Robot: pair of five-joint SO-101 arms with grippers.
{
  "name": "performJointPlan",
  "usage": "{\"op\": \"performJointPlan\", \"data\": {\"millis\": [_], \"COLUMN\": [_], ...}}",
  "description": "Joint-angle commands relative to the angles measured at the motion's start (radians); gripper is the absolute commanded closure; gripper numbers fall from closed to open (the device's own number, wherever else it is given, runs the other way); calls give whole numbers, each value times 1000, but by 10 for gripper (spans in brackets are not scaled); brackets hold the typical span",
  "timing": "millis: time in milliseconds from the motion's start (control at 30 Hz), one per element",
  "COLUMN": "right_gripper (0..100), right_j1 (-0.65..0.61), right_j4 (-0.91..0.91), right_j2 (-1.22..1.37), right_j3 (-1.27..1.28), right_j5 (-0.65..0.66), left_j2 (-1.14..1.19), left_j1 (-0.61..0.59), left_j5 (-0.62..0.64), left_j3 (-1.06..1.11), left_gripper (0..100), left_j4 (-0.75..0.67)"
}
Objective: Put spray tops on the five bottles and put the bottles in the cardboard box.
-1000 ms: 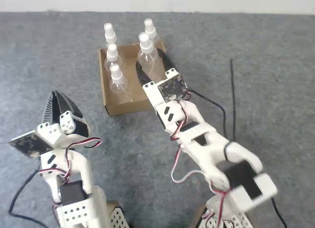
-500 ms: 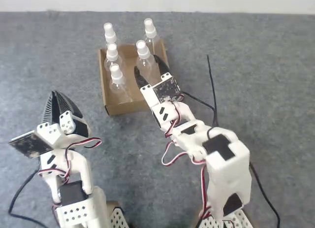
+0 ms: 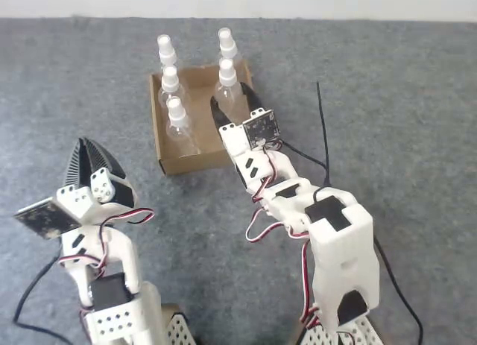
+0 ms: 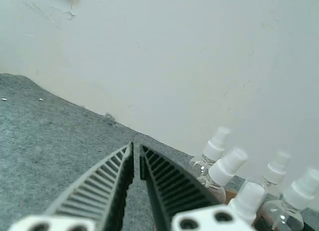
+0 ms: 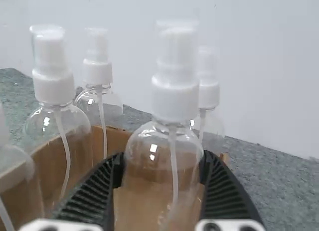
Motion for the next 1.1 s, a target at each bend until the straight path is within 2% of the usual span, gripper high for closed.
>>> {"op": "performJointPlan", "data": {"millis": [0,100,267,733,800,933,1067], "right_gripper": [988,988,988,987,962,846,825], "right_j1": [15,13,5,5,5,5,4], "right_j4": [-18,-18,-25,-25,-25,-21,-24], "right_j2": [-7,25,45,48,50,54,47], "right_j3": [-51,-57,-57,-51,-51,-49,-31], "right_j5": [-11,-8,84,86,86,83,83], "left_j2": [-20,-20,-20,-20,-20,-20,-20], "left_j1": [-2,-2,-2,-2,-2,-2,-2], "left_j5": [8,8,8,8,8,8,8], "left_j3": [-15,-15,-13,-12,-12,-12,-12], "left_gripper": [988,988,988,988,988,988,988], "left_j4": [-32,-32,-32,-32,-32,-32,-32]}}
